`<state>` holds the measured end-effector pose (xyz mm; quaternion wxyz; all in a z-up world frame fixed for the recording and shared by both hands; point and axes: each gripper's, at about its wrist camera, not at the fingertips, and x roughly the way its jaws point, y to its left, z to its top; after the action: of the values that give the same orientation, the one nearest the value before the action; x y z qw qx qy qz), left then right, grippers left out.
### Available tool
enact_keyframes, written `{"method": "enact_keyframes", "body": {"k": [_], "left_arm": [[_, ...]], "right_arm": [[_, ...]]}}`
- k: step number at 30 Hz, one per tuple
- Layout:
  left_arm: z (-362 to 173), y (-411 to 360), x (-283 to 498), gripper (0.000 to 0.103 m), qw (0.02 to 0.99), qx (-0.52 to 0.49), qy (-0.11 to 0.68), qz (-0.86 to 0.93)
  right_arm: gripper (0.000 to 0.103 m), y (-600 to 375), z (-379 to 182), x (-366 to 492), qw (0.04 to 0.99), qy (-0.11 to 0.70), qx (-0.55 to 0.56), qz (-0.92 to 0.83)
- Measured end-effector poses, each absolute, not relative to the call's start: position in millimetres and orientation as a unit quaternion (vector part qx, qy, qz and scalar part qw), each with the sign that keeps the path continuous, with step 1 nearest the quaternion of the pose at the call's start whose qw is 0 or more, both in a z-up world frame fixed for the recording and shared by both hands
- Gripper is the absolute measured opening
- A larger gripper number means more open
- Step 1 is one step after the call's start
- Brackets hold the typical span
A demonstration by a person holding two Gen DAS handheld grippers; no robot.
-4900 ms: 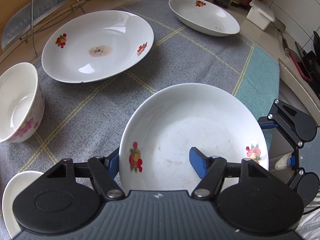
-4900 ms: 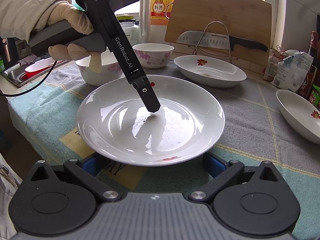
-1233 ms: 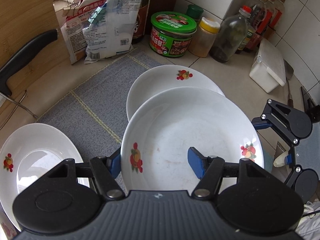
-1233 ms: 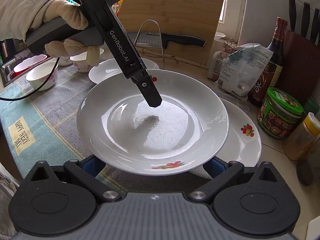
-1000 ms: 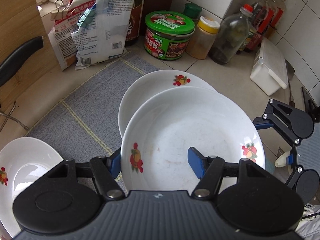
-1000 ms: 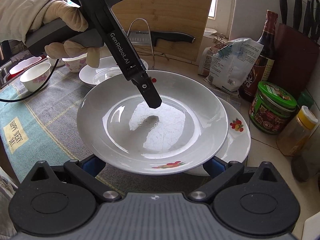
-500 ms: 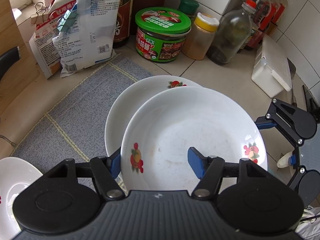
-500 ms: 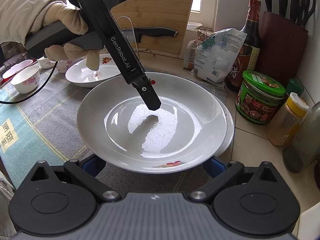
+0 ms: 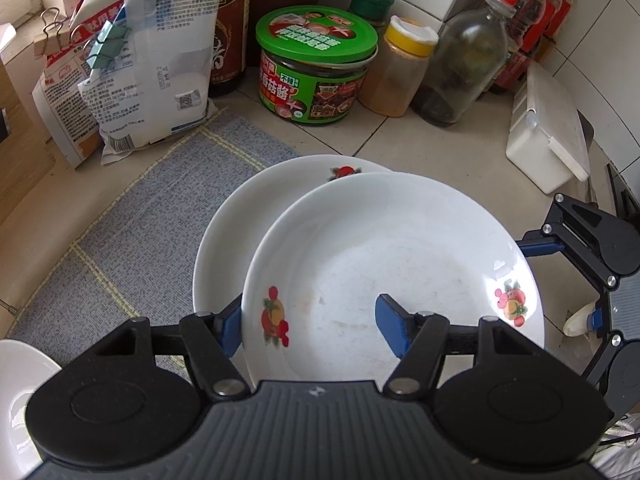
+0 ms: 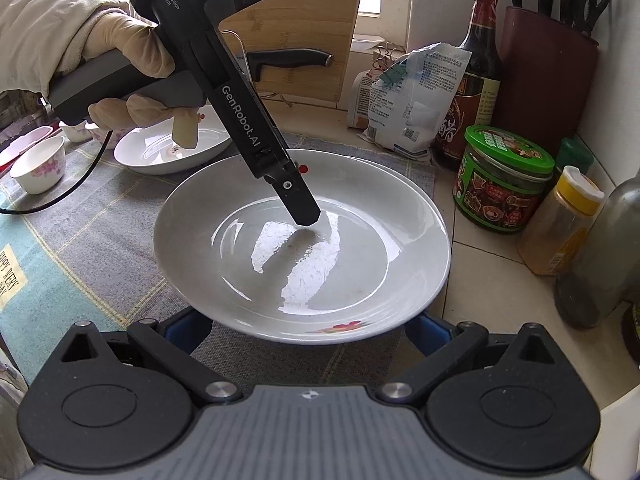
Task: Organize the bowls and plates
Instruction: 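Lower the held flowered plate onto the white plate by the wall with the left tool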
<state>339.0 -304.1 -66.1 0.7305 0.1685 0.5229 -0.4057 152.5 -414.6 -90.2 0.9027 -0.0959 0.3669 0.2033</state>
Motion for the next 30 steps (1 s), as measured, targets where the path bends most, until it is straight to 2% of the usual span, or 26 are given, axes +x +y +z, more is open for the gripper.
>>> {"method": "enact_keyframes", "body": {"k": [30], "left_arm": [[-75.4,-310.9,351.0,0.066,0.728,0.175,0.530,-0.398]], "right_arm": [[0.103,-411.7,-86.4,160.8,0.898,0.395,-0.075,0.181]]}}
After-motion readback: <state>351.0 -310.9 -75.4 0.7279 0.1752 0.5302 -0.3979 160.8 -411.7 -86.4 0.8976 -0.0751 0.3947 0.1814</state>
